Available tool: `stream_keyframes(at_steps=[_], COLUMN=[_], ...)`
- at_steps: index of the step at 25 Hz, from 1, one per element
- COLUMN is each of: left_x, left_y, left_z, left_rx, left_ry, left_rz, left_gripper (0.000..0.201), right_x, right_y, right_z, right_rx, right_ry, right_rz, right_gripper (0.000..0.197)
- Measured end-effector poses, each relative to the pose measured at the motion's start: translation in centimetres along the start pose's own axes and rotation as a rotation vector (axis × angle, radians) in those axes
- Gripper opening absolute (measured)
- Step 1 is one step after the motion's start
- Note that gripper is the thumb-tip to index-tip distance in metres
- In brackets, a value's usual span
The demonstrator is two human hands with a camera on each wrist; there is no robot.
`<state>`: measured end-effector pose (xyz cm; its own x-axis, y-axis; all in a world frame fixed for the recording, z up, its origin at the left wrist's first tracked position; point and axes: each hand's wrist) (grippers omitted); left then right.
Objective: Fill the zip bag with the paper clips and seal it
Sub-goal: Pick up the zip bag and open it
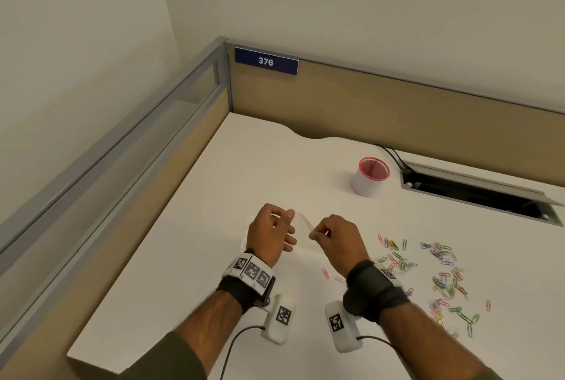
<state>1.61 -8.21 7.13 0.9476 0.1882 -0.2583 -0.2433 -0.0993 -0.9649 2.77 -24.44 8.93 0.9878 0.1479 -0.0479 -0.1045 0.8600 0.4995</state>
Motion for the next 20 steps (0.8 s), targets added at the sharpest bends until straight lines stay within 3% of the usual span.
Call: stream_keyframes(at_steps=[4,12,20], left_x=[-3.4,-6.7,-8.9], left_y=[1.1,1.5,1.8], left_z=[-4.9,-11.9,-15.4], left_rx=[0.091,0.016,-0.040], left_ry=[0.131,0.009,-0.022], left_rz=[-0.060,-0.065,-0.063], left_gripper=[0.010,0.020,0.013], right_x=[-1.6,-4.6,-6.2], right_y=[-2.8,-8.8,-11.8], right_z=[2.0,6.1,8.6], right_rx=[0.085,0.179,0.256], right_ry=[-0.037,0.030,0.044], right_rz=[-0.035,0.111,0.141], right_gripper=[0.015,0.015,0.009])
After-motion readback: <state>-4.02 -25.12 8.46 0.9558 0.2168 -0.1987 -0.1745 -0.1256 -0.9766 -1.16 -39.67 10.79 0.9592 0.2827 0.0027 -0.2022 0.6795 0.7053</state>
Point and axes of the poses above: each hand's wrist, its own x-axis towards the middle knuckle, its own z-axis out of the back of the hand, y = z × x, and after that the axes turned 7 degrees about -x, right-handed
